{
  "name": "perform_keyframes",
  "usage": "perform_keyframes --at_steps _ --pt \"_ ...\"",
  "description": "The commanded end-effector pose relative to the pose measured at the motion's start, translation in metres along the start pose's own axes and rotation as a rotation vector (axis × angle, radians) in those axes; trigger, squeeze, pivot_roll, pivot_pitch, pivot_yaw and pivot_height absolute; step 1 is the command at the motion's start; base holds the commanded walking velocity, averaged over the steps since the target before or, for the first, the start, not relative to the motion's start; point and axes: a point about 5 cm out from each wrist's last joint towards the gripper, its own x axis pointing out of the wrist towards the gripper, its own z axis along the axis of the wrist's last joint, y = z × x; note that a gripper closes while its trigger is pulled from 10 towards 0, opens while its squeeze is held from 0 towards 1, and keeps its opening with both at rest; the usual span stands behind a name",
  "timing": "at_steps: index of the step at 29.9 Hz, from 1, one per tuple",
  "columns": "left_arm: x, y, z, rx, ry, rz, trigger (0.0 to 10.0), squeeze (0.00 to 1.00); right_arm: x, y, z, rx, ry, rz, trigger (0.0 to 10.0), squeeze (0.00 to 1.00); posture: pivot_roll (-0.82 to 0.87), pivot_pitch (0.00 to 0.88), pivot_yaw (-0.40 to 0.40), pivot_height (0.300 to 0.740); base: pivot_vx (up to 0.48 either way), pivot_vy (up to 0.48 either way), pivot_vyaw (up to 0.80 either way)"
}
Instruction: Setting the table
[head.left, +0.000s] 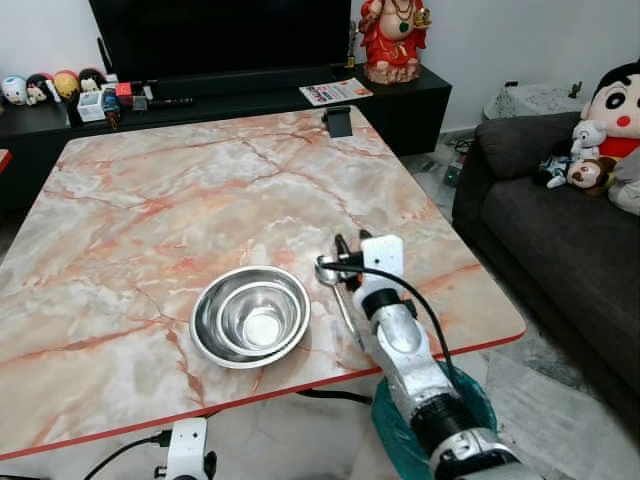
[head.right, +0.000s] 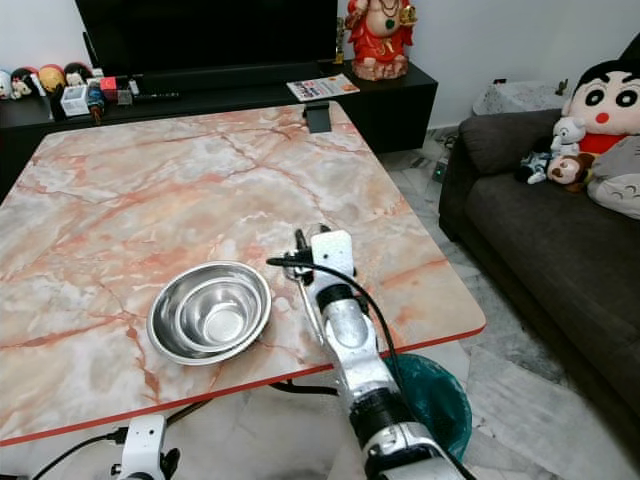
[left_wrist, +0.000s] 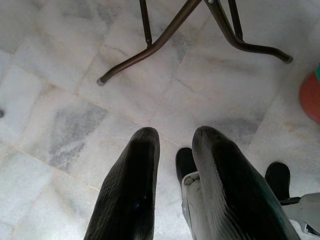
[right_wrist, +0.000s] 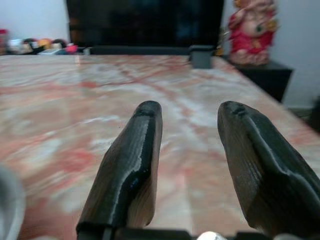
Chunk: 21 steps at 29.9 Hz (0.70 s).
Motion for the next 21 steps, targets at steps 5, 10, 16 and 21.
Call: perform_keyframes --at_steps 5,10,16,21 --pt "-0.001 0.0 -0.003 -0.013 0.009 0.003 10.0 0.0 -0.001 -0.01 0.009 0.004 -0.066 -0.062 10.0 0.0 -0.01 0.0 0.012 0.74 0.0 0.0 0.0" --pt "0.0 -0.002 -0.001 -0.015 0.003 0.002 10.0 0.0 0.001 -0.007 0.011 0.004 -0.078 -0.055 10.0 0.0 -0.02 0.0 0.009 0.74 0.0 0.199 0.0" --pt "0.0 -0.002 -0.001 -0.014 0.004 0.002 10.0 0.0 0.003 -0.001 0.015 0.009 -0.081 -0.035 10.0 0.0 -0.01 0.0 0.005 0.74 0.0 0.208 0.0" --pt "0.0 -0.001 -0.002 -0.013 0.006 0.004 10.0 0.0 0.004 0.003 0.015 0.016 -0.08 -0.024 10.0 0.0 -0.01 0.0 0.004 0.74 0.0 0.068 0.0"
